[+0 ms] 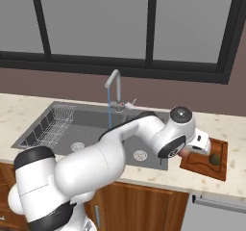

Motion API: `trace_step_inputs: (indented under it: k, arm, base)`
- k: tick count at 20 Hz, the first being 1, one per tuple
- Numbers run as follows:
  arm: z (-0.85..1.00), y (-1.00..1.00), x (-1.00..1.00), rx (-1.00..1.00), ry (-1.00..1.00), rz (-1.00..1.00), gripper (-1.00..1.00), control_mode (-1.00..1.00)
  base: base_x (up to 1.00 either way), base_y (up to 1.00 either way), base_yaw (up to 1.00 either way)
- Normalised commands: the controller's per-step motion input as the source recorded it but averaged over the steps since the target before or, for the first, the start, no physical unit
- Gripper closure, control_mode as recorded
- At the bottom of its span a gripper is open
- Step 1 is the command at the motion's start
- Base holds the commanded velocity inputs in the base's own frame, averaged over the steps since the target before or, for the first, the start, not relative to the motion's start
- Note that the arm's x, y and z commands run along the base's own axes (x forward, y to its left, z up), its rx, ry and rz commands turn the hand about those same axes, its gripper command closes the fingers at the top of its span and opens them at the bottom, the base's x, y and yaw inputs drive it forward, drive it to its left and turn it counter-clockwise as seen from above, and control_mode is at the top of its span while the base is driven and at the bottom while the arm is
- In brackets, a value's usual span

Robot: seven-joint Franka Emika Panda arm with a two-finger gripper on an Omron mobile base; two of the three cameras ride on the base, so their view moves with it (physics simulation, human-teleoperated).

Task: Pick the peach, pear, kiwi from the sink and place them on the cutting board to airdry. Then turn off the sink faucet.

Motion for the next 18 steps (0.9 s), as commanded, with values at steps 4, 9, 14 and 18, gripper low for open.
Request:
trace_step_inputs:
  k: [4, 9, 14, 18]
  arm:
    - [-0.09, -0.07, 0.0, 0.0, 0.0, 0.01, 1.0, -1.0]
    - [-0.11, -0.15, 0.01, 0.0, 0.0, 0.02, 1.0, -1.0]
    - [-0.12, -0.14, 0.03, 0.0, 0.0, 0.04, 1.0, -1.0]
    - [-0.13, -0.06, 0.08, -0.01, -0.02, 0.05, 1.0, -1.0]
  base:
    - [0.0, 0.0, 0.0]
    - [0.0, 0.0, 0.0]
    - [0.0, 0.0, 0.0]
    - [0.0, 0.0, 0.0]
